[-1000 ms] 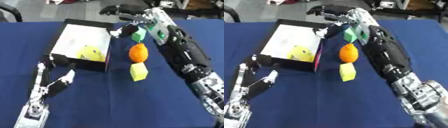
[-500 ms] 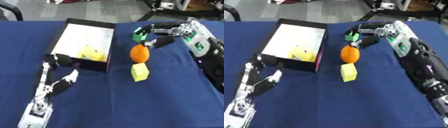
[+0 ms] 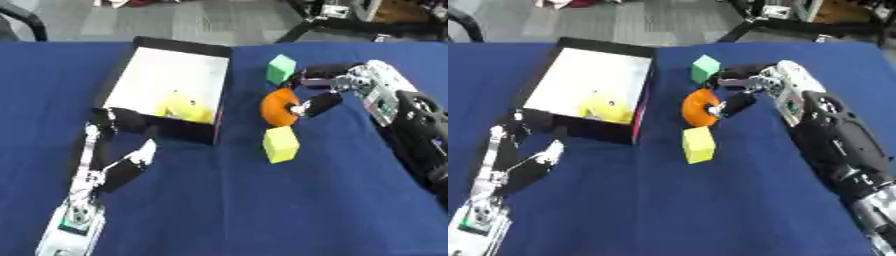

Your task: Pick up objects on the table and place them in the box.

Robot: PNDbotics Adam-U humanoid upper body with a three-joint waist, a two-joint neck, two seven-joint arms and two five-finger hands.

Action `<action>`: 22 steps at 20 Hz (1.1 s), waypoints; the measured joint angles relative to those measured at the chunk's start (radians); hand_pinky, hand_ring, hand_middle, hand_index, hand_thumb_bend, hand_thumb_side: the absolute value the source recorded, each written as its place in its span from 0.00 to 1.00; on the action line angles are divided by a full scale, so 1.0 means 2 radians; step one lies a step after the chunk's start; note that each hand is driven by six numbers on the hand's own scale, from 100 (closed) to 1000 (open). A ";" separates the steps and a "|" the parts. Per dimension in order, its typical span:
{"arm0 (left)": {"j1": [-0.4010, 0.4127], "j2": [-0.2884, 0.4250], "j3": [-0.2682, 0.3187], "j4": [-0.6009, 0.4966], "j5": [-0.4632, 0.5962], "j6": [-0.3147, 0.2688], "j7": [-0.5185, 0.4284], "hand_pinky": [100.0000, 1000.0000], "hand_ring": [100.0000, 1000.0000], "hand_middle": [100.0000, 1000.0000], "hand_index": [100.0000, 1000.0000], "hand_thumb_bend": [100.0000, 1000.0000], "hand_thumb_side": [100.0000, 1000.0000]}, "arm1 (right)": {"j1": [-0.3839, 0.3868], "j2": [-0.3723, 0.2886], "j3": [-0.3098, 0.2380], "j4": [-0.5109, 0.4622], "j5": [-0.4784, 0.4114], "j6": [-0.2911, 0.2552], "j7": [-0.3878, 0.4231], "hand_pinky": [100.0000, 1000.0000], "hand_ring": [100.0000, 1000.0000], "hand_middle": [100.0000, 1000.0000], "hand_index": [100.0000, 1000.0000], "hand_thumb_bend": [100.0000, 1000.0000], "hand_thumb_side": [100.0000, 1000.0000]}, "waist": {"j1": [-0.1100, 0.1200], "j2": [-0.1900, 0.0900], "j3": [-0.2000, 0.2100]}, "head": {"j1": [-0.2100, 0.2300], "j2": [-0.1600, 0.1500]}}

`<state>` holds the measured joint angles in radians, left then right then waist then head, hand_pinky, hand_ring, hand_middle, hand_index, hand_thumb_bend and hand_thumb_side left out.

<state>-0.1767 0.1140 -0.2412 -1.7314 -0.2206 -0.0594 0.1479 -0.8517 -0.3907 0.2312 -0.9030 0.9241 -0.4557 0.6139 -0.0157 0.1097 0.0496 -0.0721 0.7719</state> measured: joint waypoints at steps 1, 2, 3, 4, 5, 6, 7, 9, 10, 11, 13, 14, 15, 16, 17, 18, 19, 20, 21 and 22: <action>0.000 0.000 0.000 0.000 0.000 0.000 0.000 0.71 0.74 0.55 0.50 0.22 0.00 | 0.000 0.002 -0.002 0.004 0.005 -0.001 -0.005 0.90 0.87 0.84 0.93 0.00 0.63 | 0.000 0.000 0.000 | 0.000 0.000; 0.000 0.000 0.000 0.000 0.000 0.000 0.000 0.71 0.74 0.55 0.50 0.22 0.00 | 0.000 0.004 -0.002 0.007 0.010 -0.002 -0.009 0.90 0.86 0.83 0.92 0.00 0.59 | 0.000 0.000 0.000 | 0.000 0.000; 0.000 0.000 0.000 0.000 0.000 0.000 0.000 0.71 0.74 0.55 0.50 0.22 0.00 | 0.000 0.006 -0.003 0.010 0.014 -0.003 -0.013 0.90 0.86 0.81 0.90 0.00 0.53 | 0.000 0.000 0.001 | 0.000 0.000; 0.000 0.000 0.000 0.000 0.000 0.000 0.000 0.71 0.74 0.55 0.50 0.22 0.00 | -0.001 0.009 -0.004 0.013 0.019 -0.004 -0.017 0.89 0.85 0.79 0.87 0.00 0.45 | 0.000 0.000 0.001 | 0.000 0.000; 0.000 0.000 0.000 0.000 0.000 0.000 0.000 0.71 0.74 0.55 0.50 0.22 0.00 | -0.001 0.011 -0.005 0.015 0.023 -0.005 -0.022 0.89 0.83 0.76 0.84 0.00 0.38 | 0.000 0.000 0.001 | 0.000 0.000; 0.000 0.000 0.000 0.000 0.000 0.000 0.000 0.71 0.74 0.55 0.50 0.22 0.00 | -0.001 0.013 -0.005 0.016 0.028 -0.005 -0.028 0.88 0.82 0.73 0.79 0.00 0.30 | 0.000 0.000 0.001 | -0.001 0.000; 0.000 0.000 0.000 0.000 0.000 0.000 0.000 0.71 0.74 0.55 0.50 0.22 0.00 | -0.002 0.016 -0.006 0.018 0.033 -0.005 -0.035 0.87 0.80 0.67 0.70 0.00 0.22 | 0.000 0.000 0.001 | -0.001 0.000; 0.000 0.000 0.000 0.000 0.000 0.000 0.000 0.71 0.74 0.55 0.50 0.22 0.00 | -0.005 0.020 -0.008 0.019 0.040 -0.004 -0.057 0.84 0.73 0.52 0.49 0.00 0.19 | 0.000 0.000 0.001 | -0.001 0.000; 0.000 0.000 0.000 0.000 0.000 0.000 0.000 0.71 0.74 0.55 0.50 0.22 0.00 | -0.005 0.022 -0.009 0.019 0.042 -0.003 -0.072 0.82 0.71 0.47 0.43 0.00 0.18 | 0.000 0.000 0.001 | -0.001 0.000; 0.000 0.000 0.000 0.000 0.000 0.000 0.000 0.71 0.74 0.55 0.50 0.22 0.00 | -0.005 0.024 -0.010 0.018 0.042 -0.002 -0.088 0.81 0.69 0.44 0.38 0.00 0.17 | 0.000 0.000 0.002 | -0.002 0.000; 0.000 0.000 0.000 0.000 0.000 0.000 0.000 0.71 0.74 0.55 0.50 0.22 0.00 | -0.005 0.027 -0.011 0.018 0.041 -0.001 -0.121 0.79 0.65 0.40 0.29 0.00 0.14 | 0.000 0.000 0.002 | -0.002 0.000; 0.000 0.000 0.000 0.000 0.000 0.000 0.000 0.71 0.74 0.55 0.50 0.22 0.00 | -0.005 0.027 -0.011 0.018 0.039 -0.001 -0.135 0.79 0.64 0.39 0.29 0.00 0.14 | 0.000 0.000 0.002 | -0.003 0.000; 0.000 0.000 0.000 0.000 0.000 0.000 0.000 0.71 0.74 0.55 0.50 0.22 0.00 | -0.005 0.028 -0.011 0.017 0.035 -0.001 -0.147 0.78 0.63 0.39 0.26 0.00 0.13 | 0.000 0.000 0.002 | -0.003 0.000; 0.000 0.000 0.000 0.000 0.000 0.000 0.000 0.71 0.74 0.55 0.50 0.22 0.00 | -0.006 0.029 -0.011 0.015 0.029 0.000 -0.157 0.77 0.62 0.39 0.26 0.00 0.12 | 0.000 0.000 0.002 | -0.003 0.000; 0.000 0.000 0.000 0.000 0.000 0.000 0.000 0.71 0.74 0.55 0.50 0.22 0.00 | -0.008 0.030 -0.011 0.013 0.021 0.000 -0.164 0.77 0.61 0.39 0.26 0.00 0.12 | 0.000 0.000 0.002 | -0.003 0.000; 0.000 0.000 0.000 0.000 0.000 0.000 0.000 0.71 0.74 0.55 0.50 0.22 0.00 | -0.012 0.031 -0.011 0.010 0.011 0.001 -0.168 0.76 0.61 0.39 0.26 0.00 0.11 | 0.000 0.000 0.002 | -0.004 0.000; 0.000 0.000 0.000 0.000 0.000 0.001 -0.001 0.71 0.74 0.55 0.50 0.22 0.00 | -0.016 0.031 -0.012 0.006 -0.002 0.001 -0.169 0.76 0.60 0.39 0.26 0.00 0.11 | 0.000 0.000 0.002 | -0.004 0.000; 0.000 0.000 0.000 0.000 0.000 0.001 -0.001 0.71 0.74 0.55 0.50 0.22 0.00 | -0.021 0.032 -0.014 0.001 -0.016 0.002 -0.169 0.75 0.60 0.39 0.26 0.00 0.11 | 0.000 0.000 0.003 | -0.004 0.000; 0.000 0.000 0.000 0.000 0.000 0.001 -0.001 0.71 0.74 0.55 0.50 0.22 0.00 | -0.028 0.033 -0.015 -0.004 -0.032 0.003 -0.167 0.76 0.60 0.40 0.26 0.00 0.11 | 0.000 0.000 0.003 | -0.004 0.000; 0.000 0.000 0.000 0.000 0.000 0.001 -0.001 0.71 0.74 0.55 0.50 0.22 0.00 | -0.036 0.036 -0.015 -0.009 -0.045 0.006 -0.165 0.76 0.60 0.40 0.27 0.00 0.11 | 0.000 0.000 0.003 | -0.005 0.000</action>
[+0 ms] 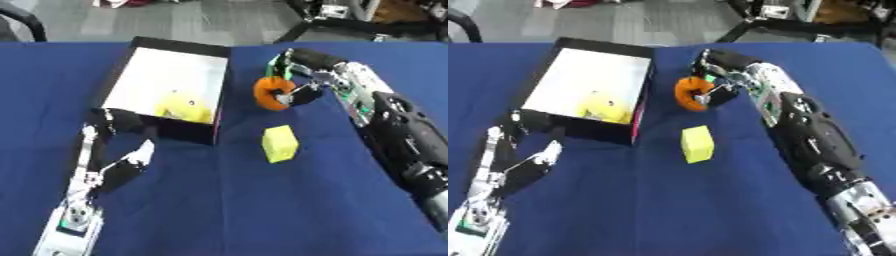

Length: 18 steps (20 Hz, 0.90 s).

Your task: Pick up objects on the table and place them in the box.

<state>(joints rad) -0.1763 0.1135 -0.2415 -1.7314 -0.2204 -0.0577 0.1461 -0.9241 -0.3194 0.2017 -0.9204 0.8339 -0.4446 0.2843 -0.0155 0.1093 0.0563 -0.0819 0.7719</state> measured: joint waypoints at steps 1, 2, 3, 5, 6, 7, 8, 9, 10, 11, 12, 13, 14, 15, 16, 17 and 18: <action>0.000 0.000 0.000 0.000 0.000 0.000 0.000 0.71 0.74 0.55 0.50 0.22 0.00 | -0.009 0.003 0.000 -0.005 -0.011 0.002 0.003 0.76 0.60 0.40 0.27 0.00 0.11 | 0.000 0.000 0.001 | -0.001 0.000; 0.000 0.000 0.000 0.000 0.000 0.000 0.000 0.71 0.74 0.55 0.50 0.22 0.00 | -0.019 0.007 0.000 -0.008 -0.019 0.005 0.005 0.76 0.61 0.40 0.27 0.00 0.11 | 0.000 0.000 0.003 | -0.003 0.000; 0.000 0.000 0.000 0.000 0.000 0.000 -0.001 0.71 0.74 0.55 0.50 0.22 0.00 | -0.029 0.012 0.000 -0.011 -0.025 0.007 0.008 0.76 0.61 0.40 0.28 0.00 0.11 | 0.000 0.000 0.005 | -0.004 0.000; 0.000 0.000 -0.002 0.000 0.000 -0.001 -0.002 0.71 0.74 0.55 0.50 0.22 0.00 | -0.046 0.026 0.001 -0.013 -0.029 0.010 0.012 0.76 0.61 0.41 0.29 0.00 0.11 | 0.000 0.000 0.010 | -0.009 0.000; 0.000 0.000 -0.003 0.000 0.000 -0.001 -0.003 0.71 0.74 0.55 0.50 0.22 0.00 | -0.053 0.034 0.001 -0.012 -0.029 0.011 0.014 0.76 0.61 0.41 0.29 0.00 0.11 | 0.000 0.000 0.013 | -0.012 0.000; 0.000 -0.001 -0.004 0.000 0.000 -0.001 -0.004 0.71 0.74 0.55 0.50 0.22 0.00 | -0.058 0.044 0.000 -0.008 -0.029 0.013 0.015 0.76 0.61 0.42 0.30 0.00 0.11 | 0.000 0.000 0.017 | -0.015 0.000; -0.001 -0.001 -0.005 0.000 0.001 -0.001 -0.006 0.71 0.74 0.55 0.50 0.22 0.00 | -0.063 0.054 -0.001 -0.001 -0.027 0.014 0.016 0.76 0.62 0.42 0.31 0.00 0.11 | 0.000 0.000 0.021 | -0.018 0.000; -0.002 -0.001 -0.006 0.000 0.001 -0.002 -0.007 0.71 0.74 0.55 0.50 0.22 0.00 | -0.067 0.063 -0.003 0.006 -0.024 0.015 0.017 0.76 0.62 0.44 0.33 0.00 0.11 | 0.000 0.000 0.025 | -0.020 0.000; -0.004 -0.002 -0.007 0.000 0.001 -0.002 -0.008 0.71 0.74 0.55 0.50 0.22 0.00 | -0.070 0.073 -0.005 0.015 -0.018 0.016 0.017 0.76 0.63 0.46 0.36 0.00 0.11 | 0.000 0.000 0.029 | -0.023 0.000; -0.006 -0.003 -0.008 0.000 0.001 -0.002 -0.009 0.71 0.74 0.55 0.50 0.22 0.00 | -0.072 0.083 -0.007 0.023 -0.012 0.016 0.016 0.76 0.64 0.52 0.44 0.00 0.11 | 0.000 0.000 0.034 | -0.026 0.000; -0.008 -0.005 -0.010 0.000 0.001 -0.003 -0.010 0.71 0.74 0.55 0.50 0.22 0.00 | -0.073 0.092 -0.009 0.031 -0.006 0.016 0.013 0.76 0.64 0.54 0.48 0.00 0.11 | 0.000 0.000 0.038 | -0.028 0.000; -0.010 -0.005 -0.010 0.000 0.001 -0.003 -0.011 0.71 0.74 0.55 0.51 0.22 0.00 | -0.074 0.101 -0.010 0.038 -0.001 0.015 0.010 0.77 0.66 0.59 0.56 0.00 0.11 | 0.000 0.000 0.041 | -0.031 0.000; -0.011 -0.005 -0.012 0.000 0.001 -0.003 -0.012 0.71 0.74 0.55 0.51 0.22 0.00 | -0.075 0.108 -0.012 0.043 0.006 0.015 0.005 0.77 0.67 0.63 0.62 0.00 0.11 | 0.000 0.000 0.045 | -0.033 0.000; -0.013 -0.006 -0.013 0.000 0.002 -0.003 -0.013 0.71 0.74 0.55 0.51 0.23 0.00 | -0.075 0.116 -0.012 0.049 0.013 0.014 0.000 0.78 0.70 0.70 0.72 0.00 0.11 | 0.000 0.001 0.048 | -0.035 0.000; -0.014 -0.007 -0.013 0.000 0.002 -0.003 -0.014 0.71 0.74 0.55 0.50 0.22 0.00 | -0.075 0.121 -0.012 0.052 0.020 0.014 -0.006 0.79 0.72 0.75 0.79 0.00 0.11 | 0.000 0.001 0.049 | -0.036 0.000; -0.015 -0.008 -0.013 0.000 0.002 -0.003 -0.014 0.71 0.74 0.55 0.50 0.22 0.00 | -0.075 0.125 -0.012 0.053 0.029 0.014 -0.012 0.80 0.75 0.80 0.88 0.00 0.33 | 0.000 0.001 0.050 | -0.037 0.000; -0.015 -0.009 -0.013 0.000 0.003 -0.003 -0.015 0.71 0.74 0.55 0.50 0.22 0.00 | -0.075 0.128 -0.012 0.053 0.039 0.016 -0.019 0.81 0.76 0.82 0.91 0.00 0.50 | 0.000 0.001 0.050 | -0.038 0.000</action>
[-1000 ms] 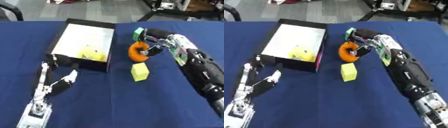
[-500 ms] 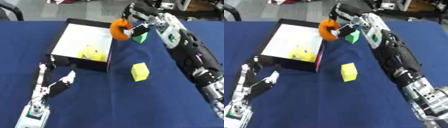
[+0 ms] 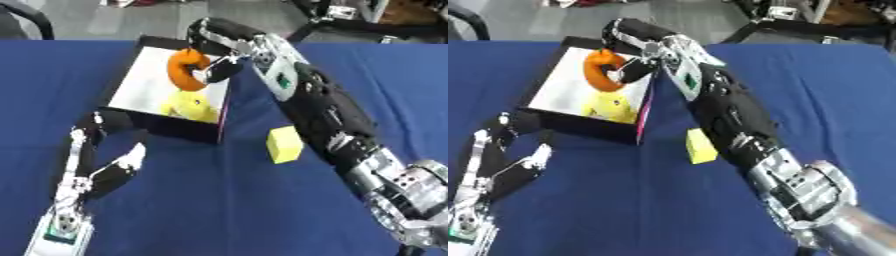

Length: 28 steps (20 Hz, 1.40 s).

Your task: Pick up objects on the table and place them in the box.

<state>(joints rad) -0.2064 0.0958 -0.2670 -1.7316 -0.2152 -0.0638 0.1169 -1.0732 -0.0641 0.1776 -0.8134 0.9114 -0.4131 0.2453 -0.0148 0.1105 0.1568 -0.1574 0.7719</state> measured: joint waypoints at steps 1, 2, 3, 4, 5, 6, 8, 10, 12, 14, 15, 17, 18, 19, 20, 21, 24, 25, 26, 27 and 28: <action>0.000 0.000 0.000 0.000 0.000 0.000 0.000 0.71 0.74 0.55 0.50 0.23 0.00 | 0.000 0.001 0.001 0.000 0.011 0.002 -0.008 0.82 0.78 0.85 0.93 0.00 0.61 | 0.000 0.000 0.000 | -0.001 0.000; 0.000 0.000 0.000 0.000 0.000 0.000 0.000 0.71 0.74 0.55 0.51 0.23 0.00 | 0.000 0.002 0.001 0.000 0.020 0.005 -0.014 0.82 0.79 0.89 0.95 0.00 0.69 | 0.000 0.000 0.000 | -0.001 0.000; 0.000 0.000 0.000 0.000 0.000 0.000 -0.001 0.71 0.74 0.55 0.51 0.23 0.00 | 0.000 0.003 0.001 -0.001 0.027 0.007 -0.018 0.82 0.79 0.89 0.95 0.00 0.69 | 0.000 0.000 0.000 | -0.001 0.000; 0.000 0.000 0.000 0.000 0.000 0.001 -0.001 0.71 0.74 0.55 0.50 0.23 0.00 | 0.000 0.003 0.001 -0.002 0.031 0.008 -0.021 0.82 0.81 0.95 0.96 0.00 0.76 | 0.000 0.000 0.000 | -0.001 0.000; 0.000 0.000 0.000 0.000 0.000 0.001 -0.001 0.71 0.74 0.55 0.50 0.23 0.00 | 0.000 0.003 0.001 -0.003 0.031 0.009 -0.022 0.83 0.81 0.96 0.97 0.00 0.77 | 0.000 0.000 -0.001 | -0.001 0.000; 0.000 0.000 0.000 0.000 0.000 0.001 -0.001 0.71 0.74 0.55 0.50 0.23 0.00 | 0.000 0.003 0.001 -0.004 0.030 0.010 -0.023 0.83 0.82 0.98 0.97 0.00 0.78 | 0.000 0.000 -0.002 | -0.001 0.000; 0.000 0.000 0.000 0.000 0.000 0.001 -0.001 0.71 0.74 0.55 0.50 0.23 0.00 | 0.000 0.001 0.001 -0.008 0.025 0.014 -0.020 0.83 0.82 0.98 0.97 0.00 0.71 | 0.000 0.000 -0.004 | -0.001 0.000; 0.000 0.000 0.000 0.000 0.000 0.001 -0.001 0.71 0.74 0.55 0.50 0.23 0.00 | 0.000 -0.008 0.000 -0.015 0.014 0.019 -0.015 0.83 0.82 0.98 0.97 0.00 0.61 | 0.000 0.000 -0.007 | 0.000 0.000; 0.000 0.000 0.000 0.000 0.000 0.001 0.000 0.71 0.74 0.55 0.50 0.23 0.00 | 0.000 -0.023 -0.005 -0.022 0.002 0.029 -0.012 0.83 0.82 0.99 0.97 0.00 0.46 | 0.000 0.000 -0.011 | 0.002 0.000; 0.001 0.000 0.001 0.000 0.000 0.001 0.001 0.71 0.74 0.55 0.50 0.23 0.00 | 0.000 -0.041 -0.014 -0.023 -0.006 0.051 -0.011 0.82 0.81 0.99 0.97 0.00 0.41 | 0.000 0.000 -0.015 | 0.005 0.000; 0.002 0.000 0.001 0.000 0.000 0.001 0.002 0.71 0.74 0.55 0.50 0.23 0.00 | 0.000 -0.051 -0.021 -0.019 -0.010 0.067 -0.013 0.81 0.81 0.99 0.96 0.00 0.38 | 0.000 0.000 -0.018 | 0.006 0.000; 0.003 0.000 0.003 0.000 0.000 0.001 0.003 0.71 0.74 0.55 0.50 0.23 0.00 | 0.000 -0.071 -0.038 -0.004 -0.017 0.106 -0.025 0.81 0.80 0.99 0.96 0.00 0.36 | 0.000 0.000 -0.021 | 0.009 0.000; 0.003 0.001 0.004 0.000 -0.001 0.001 0.004 0.71 0.74 0.55 0.50 0.23 0.00 | 0.000 -0.079 -0.045 0.005 -0.018 0.124 -0.034 0.81 0.81 0.99 0.96 0.00 0.39 | 0.000 0.000 -0.023 | 0.010 0.000; 0.005 0.001 0.004 0.000 -0.001 0.001 0.004 0.71 0.74 0.55 0.50 0.23 0.00 | 0.001 -0.087 -0.051 0.016 -0.018 0.141 -0.043 0.81 0.81 0.99 0.96 0.00 0.39 | 0.000 0.000 -0.025 | 0.012 0.000; 0.006 0.002 0.005 0.000 -0.002 0.001 0.005 0.71 0.74 0.55 0.50 0.23 0.00 | 0.003 -0.093 -0.055 0.027 -0.018 0.154 -0.052 0.82 0.81 0.99 0.97 0.00 0.44 | 0.000 0.000 -0.027 | 0.012 0.000; 0.007 0.003 0.006 0.000 -0.002 0.002 0.005 0.71 0.74 0.55 0.50 0.23 0.00 | 0.006 -0.098 -0.058 0.038 -0.016 0.165 -0.060 0.83 0.82 0.99 0.97 0.00 0.49 | 0.000 0.000 -0.028 | 0.013 0.000; 0.007 0.005 0.007 0.000 -0.003 0.001 0.006 0.71 0.74 0.55 0.51 0.23 0.00 | 0.013 -0.106 -0.064 0.071 0.003 0.185 -0.074 0.85 0.84 0.99 0.98 0.00 0.68 | 0.000 -0.001 -0.030 | 0.015 0.000; 0.007 0.005 0.007 0.000 -0.003 0.001 0.007 0.71 0.74 0.55 0.51 0.23 0.00 | 0.015 -0.106 -0.066 0.082 0.011 0.189 -0.077 0.85 0.85 0.99 0.98 0.00 0.61 | 0.000 -0.001 -0.030 | 0.016 0.000; 0.007 0.005 0.007 0.000 -0.003 0.002 0.007 0.71 0.74 0.54 0.50 0.23 0.00 | 0.016 -0.106 -0.068 0.092 0.020 0.193 -0.077 0.86 0.85 1.00 0.98 0.00 0.76 | 0.000 -0.001 -0.030 | 0.016 0.000; 0.007 0.005 0.007 0.000 -0.003 0.002 0.007 0.71 0.74 0.54 0.50 0.23 0.00 | 0.018 -0.106 -0.069 0.101 0.028 0.196 -0.078 0.86 0.85 1.00 0.98 0.00 0.77 | 0.000 -0.001 -0.030 | 0.016 0.000; 0.007 0.005 0.007 0.000 -0.003 0.002 0.008 0.71 0.74 0.54 0.50 0.23 0.00 | 0.018 -0.106 -0.071 0.110 0.036 0.197 -0.077 0.86 0.85 0.99 0.98 0.00 0.80 | 0.000 -0.001 -0.030 | 0.016 0.000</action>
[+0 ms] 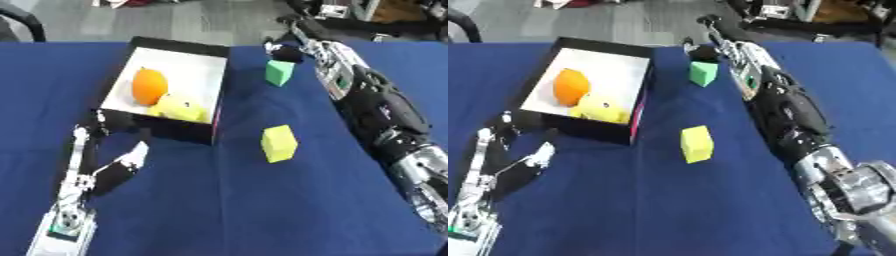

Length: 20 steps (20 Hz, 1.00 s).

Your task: Pick up objects on the table and place them in the box.

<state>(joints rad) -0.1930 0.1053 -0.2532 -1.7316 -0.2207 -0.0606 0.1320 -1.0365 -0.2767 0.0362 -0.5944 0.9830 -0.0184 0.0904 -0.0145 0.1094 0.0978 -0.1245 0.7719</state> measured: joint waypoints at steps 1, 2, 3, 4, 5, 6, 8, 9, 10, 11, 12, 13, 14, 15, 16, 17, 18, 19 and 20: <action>0.000 0.000 0.000 0.000 0.000 0.000 0.000 0.71 0.74 0.54 0.50 0.23 0.00 | 0.000 0.000 -0.001 0.007 0.007 0.001 0.000 0.86 0.85 0.99 0.98 0.00 0.80 | 0.000 0.000 0.000 | 0.000 0.000; 0.000 0.000 0.000 0.000 0.000 0.000 0.000 0.71 0.74 0.54 0.50 0.23 0.00 | 0.001 0.000 -0.003 0.012 0.013 0.002 0.001 0.86 0.86 0.99 0.98 0.00 0.81 | 0.000 0.000 0.000 | 0.000 0.000; 0.000 0.000 0.000 0.000 0.000 0.000 0.000 0.71 0.74 0.54 0.50 0.23 0.00 | 0.002 0.000 -0.003 0.017 0.018 0.003 0.001 0.86 0.86 0.99 0.98 0.00 0.82 | 0.000 0.000 0.000 | 0.000 0.000; 0.000 0.000 0.000 0.000 0.000 0.000 0.000 0.71 0.74 0.54 0.50 0.23 0.00 | 0.004 0.001 -0.004 0.022 0.023 0.003 0.001 0.87 0.86 0.99 0.98 0.00 0.83 | 0.000 0.000 0.001 | 0.000 0.000; 0.000 0.000 0.000 0.000 0.000 0.000 0.000 0.71 0.74 0.54 0.50 0.23 0.00 | 0.004 0.002 -0.005 0.025 0.028 0.003 0.001 0.87 0.86 0.99 0.98 0.00 0.84 | 0.000 0.000 0.001 | 0.000 0.000; 0.000 0.000 0.000 0.000 0.000 0.000 0.000 0.71 0.74 0.54 0.50 0.23 0.00 | 0.004 0.003 -0.006 0.028 0.032 0.003 0.001 0.87 0.86 0.99 0.98 0.00 0.85 | 0.000 0.000 0.001 | 0.000 0.000; 0.000 0.000 0.000 0.000 0.000 0.000 0.000 0.71 0.74 0.54 0.50 0.23 0.00 | 0.006 0.006 -0.006 0.033 0.038 0.003 0.001 0.87 0.86 0.99 0.99 0.00 0.85 | 0.000 0.000 0.002 | 0.000 0.000; 0.000 0.000 0.000 0.000 0.000 0.000 0.000 0.71 0.74 0.54 0.50 0.23 0.00 | 0.007 0.007 -0.006 0.034 0.040 0.003 0.001 0.87 0.86 0.99 0.99 0.00 0.84 | 0.000 0.000 0.002 | -0.001 0.000; 0.000 0.000 0.000 0.000 0.000 0.000 0.000 0.71 0.74 0.54 0.50 0.23 0.00 | 0.008 0.008 -0.006 0.035 0.043 0.003 0.001 0.87 0.86 0.99 0.99 0.00 0.82 | 0.000 0.000 0.002 | -0.001 0.000; 0.000 0.000 0.000 0.000 0.000 0.000 0.000 0.71 0.74 0.54 0.50 0.23 0.00 | 0.008 0.009 -0.006 0.036 0.045 0.004 0.000 0.87 0.86 0.99 0.99 0.00 0.80 | 0.000 0.000 0.003 | -0.001 0.000; 0.000 0.000 0.000 0.000 0.000 0.000 0.000 0.71 0.74 0.54 0.50 0.23 0.00 | 0.008 0.009 -0.006 0.036 0.048 0.005 -0.002 0.87 0.86 0.99 0.99 0.00 0.76 | 0.000 0.000 0.003 | -0.001 0.000; 0.000 0.000 0.000 0.000 0.000 0.000 0.000 0.71 0.74 0.54 0.50 0.23 0.00 | 0.008 0.010 -0.006 0.036 0.051 0.006 -0.004 0.87 0.86 0.99 0.99 0.00 0.73 | 0.000 0.000 0.004 | -0.001 0.000; -0.001 0.000 0.000 0.000 0.000 0.000 0.000 0.71 0.74 0.54 0.50 0.23 0.00 | 0.008 0.010 -0.006 0.036 0.055 0.007 -0.006 0.87 0.86 0.98 0.99 0.00 0.68 | 0.000 0.000 0.004 | -0.002 0.000; -0.001 0.000 0.000 0.000 0.000 0.000 0.000 0.71 0.74 0.54 0.50 0.23 0.00 | 0.009 0.010 -0.006 0.036 0.060 0.009 -0.010 0.87 0.86 0.98 0.99 0.00 0.65 | 0.000 0.000 0.004 | -0.003 0.000; -0.001 0.000 0.000 0.000 0.000 0.000 0.000 0.71 0.74 0.54 0.50 0.23 0.00 | 0.009 0.011 -0.006 0.036 0.065 0.010 -0.013 0.87 0.86 0.97 0.98 0.00 0.63 | 0.001 0.000 0.005 | -0.004 0.000; -0.001 0.000 0.000 0.000 0.000 0.000 0.000 0.71 0.74 0.54 0.50 0.23 0.00 | 0.009 0.011 -0.006 0.037 0.070 0.012 -0.016 0.87 0.86 0.97 0.98 0.00 0.62 | 0.001 0.000 0.006 | -0.005 0.000; -0.001 0.000 0.000 0.000 0.000 0.000 0.000 0.71 0.74 0.54 0.50 0.23 0.00 | 0.010 0.012 -0.006 0.037 0.074 0.014 -0.019 0.87 0.86 0.97 0.98 0.00 0.61 | 0.001 0.001 0.006 | -0.005 0.000; -0.001 0.000 0.000 0.000 0.000 0.000 0.000 0.71 0.74 0.54 0.50 0.23 0.00 | 0.011 0.013 -0.006 0.037 0.077 0.016 -0.022 0.87 0.86 0.97 0.98 0.00 0.61 | 0.001 0.001 0.007 | -0.005 0.000; -0.002 0.000 0.000 0.000 0.000 0.000 0.000 0.71 0.74 0.54 0.50 0.23 0.00 | 0.012 0.013 -0.007 0.038 0.080 0.019 -0.025 0.87 0.86 0.96 0.98 0.00 0.61 | 0.001 0.001 0.007 | -0.005 0.000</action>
<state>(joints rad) -0.1962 0.1044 -0.2534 -1.7316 -0.2206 -0.0608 0.1316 -1.0116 -0.2505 0.0224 -0.5183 1.1434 0.0190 0.0413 -0.0132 0.1105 0.1113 -0.1355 0.7719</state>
